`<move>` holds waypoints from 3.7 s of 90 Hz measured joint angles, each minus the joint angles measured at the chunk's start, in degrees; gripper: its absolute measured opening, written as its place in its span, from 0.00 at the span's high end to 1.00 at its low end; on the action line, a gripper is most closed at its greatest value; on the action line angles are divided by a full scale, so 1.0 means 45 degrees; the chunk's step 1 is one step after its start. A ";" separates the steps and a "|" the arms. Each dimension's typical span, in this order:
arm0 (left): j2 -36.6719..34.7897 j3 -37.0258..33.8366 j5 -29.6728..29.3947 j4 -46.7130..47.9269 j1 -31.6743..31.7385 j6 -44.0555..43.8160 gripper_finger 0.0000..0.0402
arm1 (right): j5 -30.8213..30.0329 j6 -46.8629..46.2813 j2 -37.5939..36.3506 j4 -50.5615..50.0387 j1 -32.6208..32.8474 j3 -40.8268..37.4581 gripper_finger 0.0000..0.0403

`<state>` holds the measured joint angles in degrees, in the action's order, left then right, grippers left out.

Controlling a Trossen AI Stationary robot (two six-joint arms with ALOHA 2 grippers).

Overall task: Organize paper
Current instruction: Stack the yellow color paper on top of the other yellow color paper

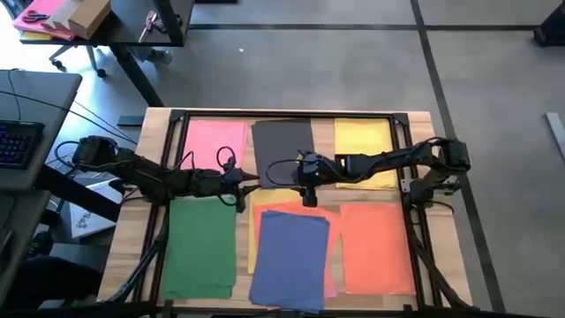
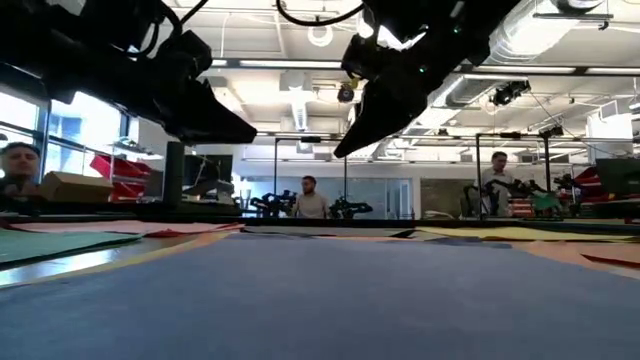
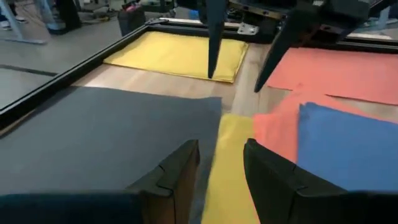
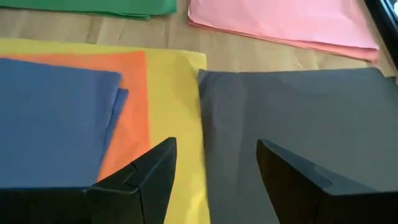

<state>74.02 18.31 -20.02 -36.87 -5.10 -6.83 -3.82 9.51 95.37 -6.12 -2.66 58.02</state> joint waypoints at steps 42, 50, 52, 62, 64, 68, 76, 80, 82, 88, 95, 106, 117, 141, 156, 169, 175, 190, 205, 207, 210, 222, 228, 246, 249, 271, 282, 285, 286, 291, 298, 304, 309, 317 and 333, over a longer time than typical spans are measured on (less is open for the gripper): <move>0.2168 0.0000 0.0727 0.0861 -0.0465 -0.0228 0.71 | -0.0214 -0.0449 0.1389 -0.1526 0.0959 0.0000 0.48; 0.2916 0.0122 0.0721 0.0838 -0.0576 -0.0337 0.71 | -0.0693 -0.0611 0.1815 -0.1739 0.1219 0.0000 0.48; 0.3081 0.0177 0.0725 0.0821 -0.0601 -0.0336 0.71 | -0.0715 -0.0725 0.1919 -0.1743 0.1253 0.0000 0.48; 0.3802 0.0418 0.0716 0.0780 -0.0736 -0.0442 0.71 | -0.0658 -0.1238 0.2238 -0.1745 0.1279 0.0000 0.48; 0.3901 0.0447 0.0713 0.0804 -0.0743 -0.0454 0.71 | -0.0660 -0.1343 0.2258 -0.1756 0.1268 0.0000 0.48; 0.4116 0.0478 0.0726 0.0805 -0.0743 -0.0461 0.71 | -0.0660 -0.1479 0.2263 -0.1746 0.1237 -0.0002 0.48; 0.4500 0.0511 0.0684 0.0704 -0.0738 -0.0512 0.71 | -0.0359 -0.1494 0.2259 -0.1792 0.1171 -0.0002 0.48; 0.4674 0.0529 0.0662 0.0599 -0.0738 -0.0690 0.71 | -0.0044 -0.1553 0.2259 -0.1941 0.1166 0.0000 0.48; 0.4753 0.0532 0.0637 0.0555 -0.0738 -0.0782 0.71 | 0.0117 -0.1585 0.2259 -0.2015 0.1166 0.0000 0.48; 0.4962 0.0548 0.0636 0.0472 -0.0741 -0.1044 0.71 | 0.0361 -0.1779 0.2259 -0.2326 0.1175 -0.0003 0.48; 0.5138 0.0554 0.0649 0.0491 -0.0743 -0.1174 0.71 | 0.0521 -0.1934 0.2170 -0.2775 0.1176 0.0000 0.48; 0.5207 0.0549 0.0671 0.0578 -0.0748 -0.1175 0.71 | 0.0888 -0.2447 0.1791 -0.3067 0.1175 0.0003 0.48; 0.5181 0.0549 0.0683 0.0638 -0.0748 -0.1141 0.71 | 0.0872 -0.2738 0.1304 -0.3470 0.1185 0.0105 0.48; 0.5192 0.0526 0.0691 0.0573 -0.0748 -0.1135 0.71 | 0.1711 -0.3847 0.1477 -0.4160 0.1180 -0.0348 0.48; 0.5202 0.0525 0.0687 0.0552 -0.0748 -0.1127 0.71 | 0.1367 -0.4462 0.1477 -0.4381 0.1185 -0.0427 0.48; 0.5207 0.0520 0.0684 0.0547 -0.0777 -0.1122 0.71 | 0.0267 -0.4746 0.1449 -0.5063 0.1176 -0.0423 0.48; 0.5207 0.0520 0.0658 0.0547 -0.0795 -0.1051 0.71 | 0.0220 -0.4663 0.1418 -0.5435 0.1175 -0.0385 0.48; 0.5207 0.0520 0.0658 0.0528 -0.0797 -0.0791 0.71 | 0.0176 -0.4584 0.1313 -0.6664 0.1185 0.0167 0.48; 0.5042 0.0515 0.0650 0.0448 -0.0847 -0.0790 0.71 | -0.0212 -0.4549 0.0857 -0.6673 0.1273 0.0515 0.48; 0.4952 0.0515 0.0659 0.0493 -0.0868 -0.0775 0.71 | -0.0346 -0.4555 0.0821 -0.6549 0.1302 0.0515 0.48; 0.4760 0.0504 0.0675 0.0572 -0.0912 -0.0731 0.71 | -0.0704 -0.4569 0.0811 -0.6340 0.1370 0.0510 0.48; 0.3598 0.0453 0.0762 0.1294 -0.1169 -0.0413 0.71 | -0.2403 -0.5372 0.0936 -0.4600 0.1580 0.0073 0.48; 0.2756 0.0461 0.0581 0.2041 -0.1253 -0.0543 0.71 | -0.2484 -0.5753 0.1104 -0.3690 0.1603 -0.0161 0.48; 0.0834 0.0488 -0.0073 0.3954 -0.1301 -0.1158 0.71 | -0.2500 -0.5856 0.1423 -0.2552 0.1627 -0.0393 0.48; 0.0697 0.0495 -0.0219 0.4280 -0.1227 -0.1325 0.71 | -0.2464 -0.5741 0.1487 -0.2220 0.1627 -0.0393 0.48; 0.1430 0.0451 -0.0012 0.5067 -0.0078 -0.2967 0.71 | -0.1667 -0.4392 0.1938 -0.1081 0.1744 -0.0393 0.48; 0.2364 0.0466 0.0445 0.4317 0.0146 -0.3065 0.68 | -0.1578 -0.4336 0.1875 -0.1090 0.1831 -0.0389 0.48; 0.2616 0.0467 0.0351 0.4170 0.0146 -0.2982 0.66 | -0.1564 -0.4341 0.1868 -0.1040 0.1840 -0.0389 0.48; 0.2696 0.0466 0.0288 0.4102 0.0141 -0.2963 0.65 | -0.1558 -0.4341 0.1866 -0.1022 0.1841 -0.0389 0.48; 0.3103 0.0503 0.0138 0.3714 0.0141 -0.2963 0.61 | -0.1530 -0.4341 0.1851 -0.0976 0.1846 -0.0386 0.48; 0.3583 0.0544 0.0037 0.3329 0.0141 -0.3329 0.55 | -0.1480 -0.4341 0.1851 -0.1047 0.1870 -0.0384 0.48; 0.3913 0.0539 0.0063 0.3194 0.0141 -0.3632 0.49 | -0.1480 -0.4341 0.1851 -0.0995 0.1870 -0.0384 0.48; 0.4158 0.0554 0.0022 0.3150 0.0131 -0.3842 0.46 | -0.1461 -0.4336 0.1846 -0.0988 0.1875 -0.0384 0.48; 0.4386 0.0578 0.0122 0.3035 0.0135 -0.3939 0.42 | -0.1236 -0.4222 0.1871 -0.0851 0.1875 -0.0383 0.48; 0.4517 0.0576 -0.0051 0.2945 -0.0049 -0.3917 0.48 | -0.1213 -0.4103 0.1959 -0.0777 0.1875 -0.0384 0.48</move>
<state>94.35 20.90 -20.25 -23.62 -5.33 -24.46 -9.28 -8.95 104.19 -9.62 5.78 56.29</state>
